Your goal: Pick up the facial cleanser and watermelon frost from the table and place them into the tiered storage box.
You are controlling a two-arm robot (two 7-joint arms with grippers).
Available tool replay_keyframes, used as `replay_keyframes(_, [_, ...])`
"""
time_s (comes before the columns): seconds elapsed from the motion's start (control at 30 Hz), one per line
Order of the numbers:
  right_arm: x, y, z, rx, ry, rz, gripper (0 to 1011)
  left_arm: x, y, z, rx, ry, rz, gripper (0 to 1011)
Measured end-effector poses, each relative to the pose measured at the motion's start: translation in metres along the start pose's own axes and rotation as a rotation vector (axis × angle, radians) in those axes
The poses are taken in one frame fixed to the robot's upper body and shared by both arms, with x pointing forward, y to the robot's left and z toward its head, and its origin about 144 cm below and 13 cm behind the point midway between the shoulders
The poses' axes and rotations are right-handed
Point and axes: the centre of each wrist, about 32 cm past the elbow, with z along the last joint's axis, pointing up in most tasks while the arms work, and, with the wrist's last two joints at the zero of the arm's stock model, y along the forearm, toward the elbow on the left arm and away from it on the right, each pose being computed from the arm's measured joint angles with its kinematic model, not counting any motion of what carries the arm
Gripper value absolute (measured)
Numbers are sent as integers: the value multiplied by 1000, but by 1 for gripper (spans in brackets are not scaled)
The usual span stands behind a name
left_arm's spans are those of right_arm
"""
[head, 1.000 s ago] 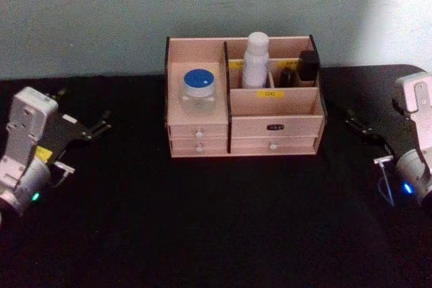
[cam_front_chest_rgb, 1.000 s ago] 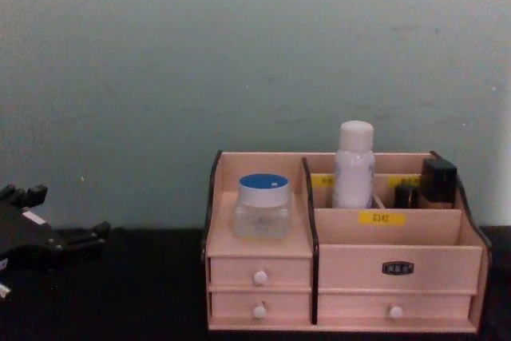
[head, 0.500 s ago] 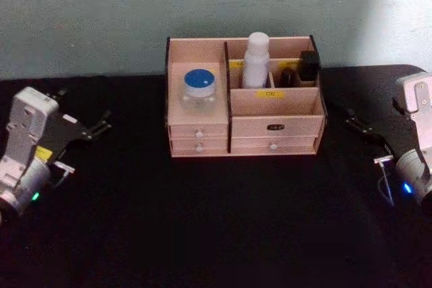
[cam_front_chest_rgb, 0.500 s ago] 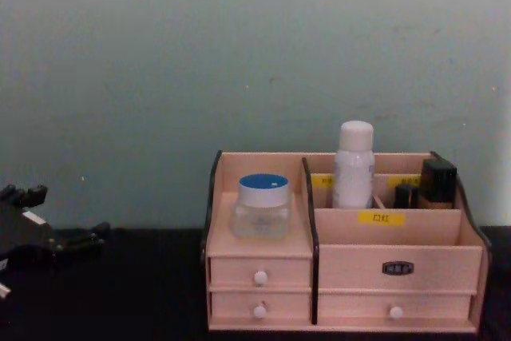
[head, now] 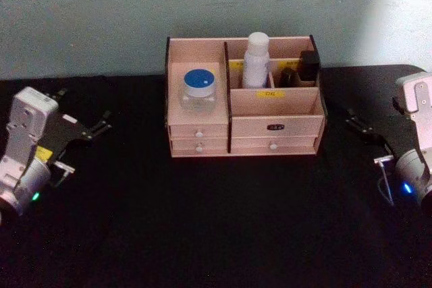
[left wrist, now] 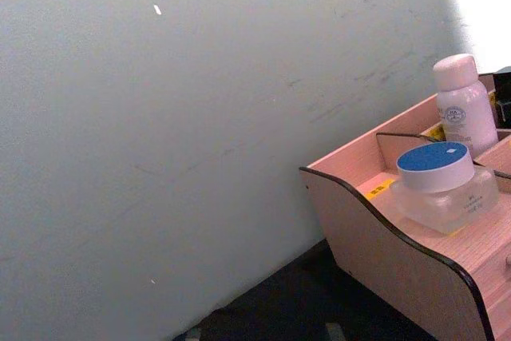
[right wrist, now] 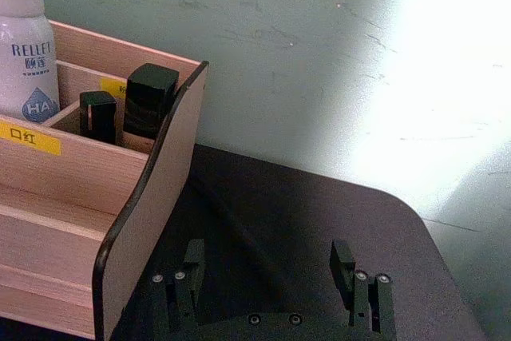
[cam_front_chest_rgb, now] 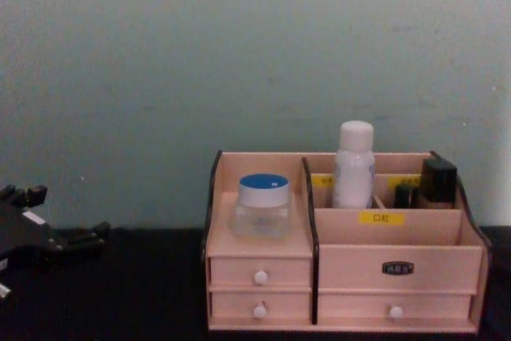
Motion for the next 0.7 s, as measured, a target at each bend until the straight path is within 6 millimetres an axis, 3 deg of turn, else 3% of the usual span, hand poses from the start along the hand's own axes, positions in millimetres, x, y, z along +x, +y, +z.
replay_keyframes(0.7, [0,0,0,0,0,-1,1000,0,0,0,0,0,0,1001])
